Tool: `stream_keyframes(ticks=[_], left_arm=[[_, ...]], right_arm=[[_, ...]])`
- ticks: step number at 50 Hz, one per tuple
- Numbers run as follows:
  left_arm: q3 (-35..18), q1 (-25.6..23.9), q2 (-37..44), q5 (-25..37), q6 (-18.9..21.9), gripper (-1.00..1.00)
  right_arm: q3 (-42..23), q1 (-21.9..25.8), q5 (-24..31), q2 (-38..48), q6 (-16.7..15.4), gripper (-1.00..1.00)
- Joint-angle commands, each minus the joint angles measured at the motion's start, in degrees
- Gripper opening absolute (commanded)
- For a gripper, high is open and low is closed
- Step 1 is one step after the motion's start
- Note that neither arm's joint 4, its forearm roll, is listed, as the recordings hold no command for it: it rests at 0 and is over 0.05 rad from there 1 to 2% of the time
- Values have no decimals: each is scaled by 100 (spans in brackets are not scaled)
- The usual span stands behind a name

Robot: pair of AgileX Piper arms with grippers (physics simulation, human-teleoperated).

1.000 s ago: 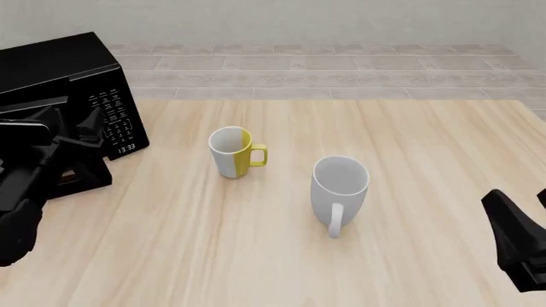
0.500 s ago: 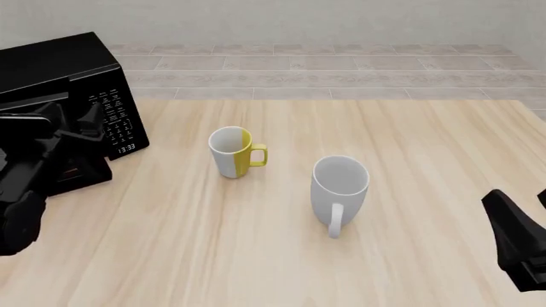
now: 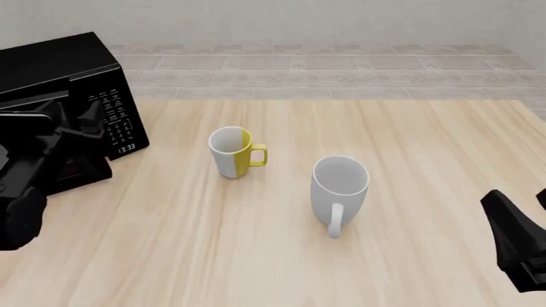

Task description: Close the microwave.

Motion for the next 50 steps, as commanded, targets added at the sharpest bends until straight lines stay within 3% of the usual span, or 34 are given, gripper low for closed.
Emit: stream_keyframes(ticks=[1, 50], left_arm=[[269, 125, 817, 1057, -65, 100], [-29, 308, 1023, 1228, -61, 100]], right_arm=[[0, 7, -18, -1, -6, 100], [0, -39, -26, -12, -30, 100]])
